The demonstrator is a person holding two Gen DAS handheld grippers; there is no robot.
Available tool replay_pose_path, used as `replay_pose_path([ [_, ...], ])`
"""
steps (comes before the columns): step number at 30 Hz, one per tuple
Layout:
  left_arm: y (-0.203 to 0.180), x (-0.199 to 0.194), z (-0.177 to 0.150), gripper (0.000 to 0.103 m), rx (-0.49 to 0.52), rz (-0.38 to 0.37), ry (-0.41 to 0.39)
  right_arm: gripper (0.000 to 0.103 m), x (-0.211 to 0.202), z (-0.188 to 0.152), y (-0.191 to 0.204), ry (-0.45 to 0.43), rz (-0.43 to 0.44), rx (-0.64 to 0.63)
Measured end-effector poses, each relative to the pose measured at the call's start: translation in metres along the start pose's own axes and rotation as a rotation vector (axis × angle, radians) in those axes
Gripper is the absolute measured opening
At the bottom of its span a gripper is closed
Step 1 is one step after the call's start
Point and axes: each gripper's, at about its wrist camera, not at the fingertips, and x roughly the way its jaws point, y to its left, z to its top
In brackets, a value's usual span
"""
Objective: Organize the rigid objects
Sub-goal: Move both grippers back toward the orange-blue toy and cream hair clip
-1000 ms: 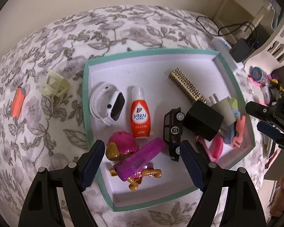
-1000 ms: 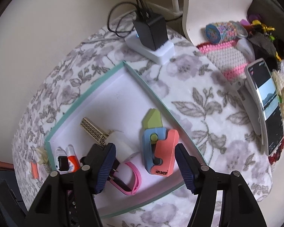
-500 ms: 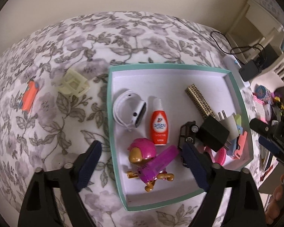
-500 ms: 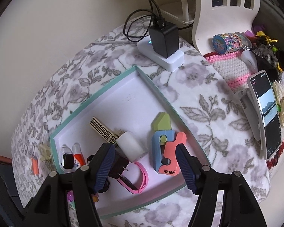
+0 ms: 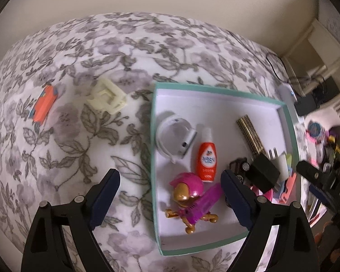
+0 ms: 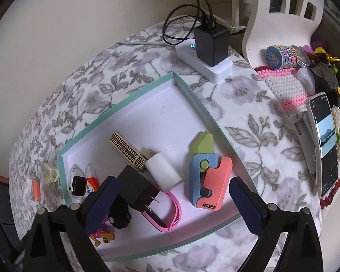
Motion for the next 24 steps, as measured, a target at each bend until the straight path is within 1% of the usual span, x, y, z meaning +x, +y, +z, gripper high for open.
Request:
replay_pose_path([
  [3,0.019,-0.004,0.005,0.091,-0.059,0.005,-0.019,0.101,0.001,-0.003,0.011,-0.001,0.015,-0.047],
  [8,0.058,-0.01,0.012,0.091,-0.161,0.013,-0.045,0.101,0.002,-0.011,0.04,-0.007,0.058,-0.144],
  [16,0.132,-0.022,0.015,0.091,-0.32,0.09,-0.081,0.101,-0.002,-0.027,0.088,-0.054,0.095,-0.261],
  [20,0.16,-0.031,0.014,0.091,-0.368,0.116,-0.111,0.101,-0.003,-0.037,0.114,-0.073,0.115,-0.32],
  [24,0.182,-0.036,0.015,0.091,-0.399,0.131,-0.124,0.101,-0.004,-0.047,0.14,-0.09,0.13,-0.372],
])
